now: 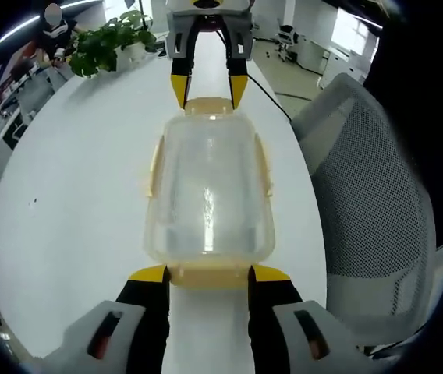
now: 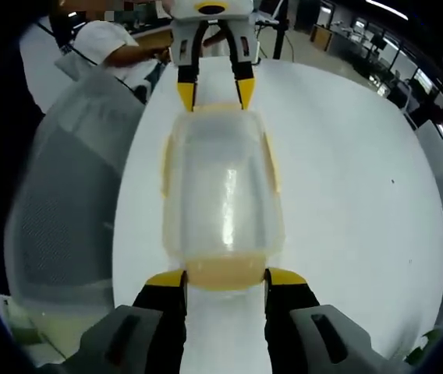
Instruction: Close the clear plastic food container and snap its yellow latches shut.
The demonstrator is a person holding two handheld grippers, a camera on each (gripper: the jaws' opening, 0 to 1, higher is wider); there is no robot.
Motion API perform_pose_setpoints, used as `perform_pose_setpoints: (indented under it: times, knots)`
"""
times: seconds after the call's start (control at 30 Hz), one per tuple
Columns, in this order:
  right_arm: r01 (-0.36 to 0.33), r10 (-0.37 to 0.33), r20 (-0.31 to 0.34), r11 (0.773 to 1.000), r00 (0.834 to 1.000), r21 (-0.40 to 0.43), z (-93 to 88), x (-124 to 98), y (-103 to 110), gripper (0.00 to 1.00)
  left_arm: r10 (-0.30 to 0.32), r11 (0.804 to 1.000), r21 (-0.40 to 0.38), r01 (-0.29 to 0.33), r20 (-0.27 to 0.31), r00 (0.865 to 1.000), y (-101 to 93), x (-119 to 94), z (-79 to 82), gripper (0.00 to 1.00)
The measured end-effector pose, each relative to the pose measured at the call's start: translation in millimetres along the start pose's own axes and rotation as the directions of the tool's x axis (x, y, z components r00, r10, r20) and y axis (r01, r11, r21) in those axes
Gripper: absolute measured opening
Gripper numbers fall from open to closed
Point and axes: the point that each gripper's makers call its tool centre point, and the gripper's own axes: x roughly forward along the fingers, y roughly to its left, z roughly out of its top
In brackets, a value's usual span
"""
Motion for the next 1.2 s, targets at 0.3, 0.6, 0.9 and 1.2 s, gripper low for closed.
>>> perform_pose_setpoints:
  times: [0.3,0.6,0.9,1.2]
  knots:
    - [0.005,-0.005,0.001,1.0,1.0,0.012,-8.5,-3.5,-4.0,0.38,-0.002,1.0,0.003,0.002,0.0,1.0,4.2,6.2,8.0,0.38]
    - [0.005,-0.004,-0.006,1.0,1.0,0.014,-19.2,-4.4,-1.0,0.38,-0.01,1.0,0.004,0.01,0.009,1.0,1.0,11.6,15.5,0.38]
    - [0.009,-0.008,-0.011,1.0,1.0,0.017,-25.7,-6.4,-1.2,0.38,-0.007,1.0,0.008,0.007,0.012,1.0,1.3,16.5,20.7,0.38]
    - [0.014,-0.014,-0.008,1.0,1.0,0.019,-29.3,-3.3,-1.2,0.38,-0.007,1.0,0.01,0.006,0.015,1.0,2.1,20.6,20.7,0.38]
